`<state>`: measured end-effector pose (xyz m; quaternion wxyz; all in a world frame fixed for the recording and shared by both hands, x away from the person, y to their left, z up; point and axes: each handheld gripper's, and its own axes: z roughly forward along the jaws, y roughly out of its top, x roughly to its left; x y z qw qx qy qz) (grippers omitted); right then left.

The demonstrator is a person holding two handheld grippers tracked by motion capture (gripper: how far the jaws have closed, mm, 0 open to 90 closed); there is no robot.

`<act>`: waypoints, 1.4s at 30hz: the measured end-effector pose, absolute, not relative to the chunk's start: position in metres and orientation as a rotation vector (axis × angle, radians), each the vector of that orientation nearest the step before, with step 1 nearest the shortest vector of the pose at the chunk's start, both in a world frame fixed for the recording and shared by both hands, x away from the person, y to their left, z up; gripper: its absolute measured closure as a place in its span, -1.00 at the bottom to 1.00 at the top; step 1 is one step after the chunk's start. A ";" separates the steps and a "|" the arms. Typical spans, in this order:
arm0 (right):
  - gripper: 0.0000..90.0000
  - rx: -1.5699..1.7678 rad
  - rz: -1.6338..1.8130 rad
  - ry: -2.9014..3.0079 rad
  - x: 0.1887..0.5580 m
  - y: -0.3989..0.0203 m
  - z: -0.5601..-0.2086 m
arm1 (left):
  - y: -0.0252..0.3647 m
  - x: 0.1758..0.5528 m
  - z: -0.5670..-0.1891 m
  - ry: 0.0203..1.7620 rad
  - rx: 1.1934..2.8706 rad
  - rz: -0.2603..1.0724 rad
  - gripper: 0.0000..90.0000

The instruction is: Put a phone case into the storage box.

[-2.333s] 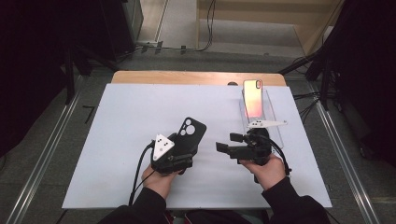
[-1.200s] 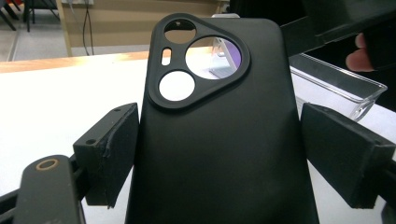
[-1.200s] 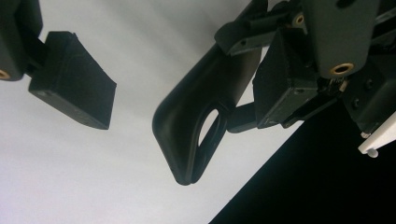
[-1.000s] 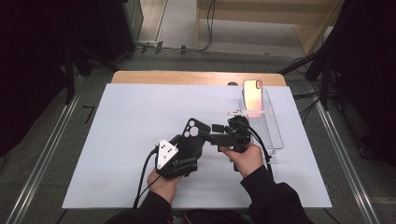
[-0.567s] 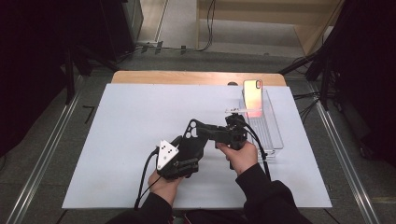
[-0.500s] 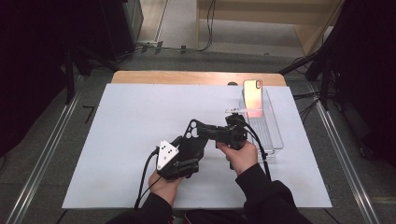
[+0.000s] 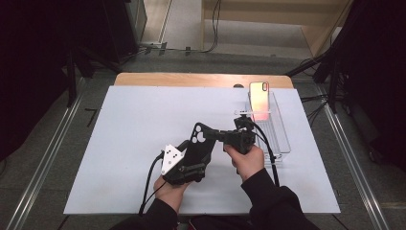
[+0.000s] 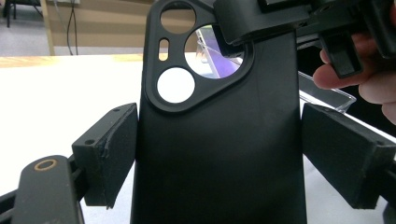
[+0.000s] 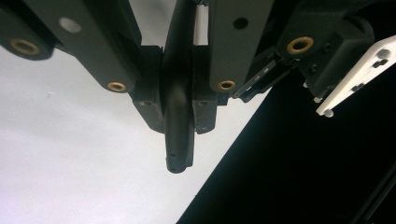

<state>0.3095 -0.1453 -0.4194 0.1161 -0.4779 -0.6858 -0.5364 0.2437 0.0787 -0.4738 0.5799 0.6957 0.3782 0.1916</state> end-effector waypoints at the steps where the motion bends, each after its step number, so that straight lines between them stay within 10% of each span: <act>1: 0.70 -1.399 -1.571 -2.012 0.309 -0.145 -0.419 | 0.079 0.244 -0.474 0.882 1.626 0.447 -0.69; 42: 0.71 -1.262 -1.593 -2.347 0.298 -0.159 -0.396 | 0.104 0.275 -0.434 0.849 1.911 -0.033 -0.69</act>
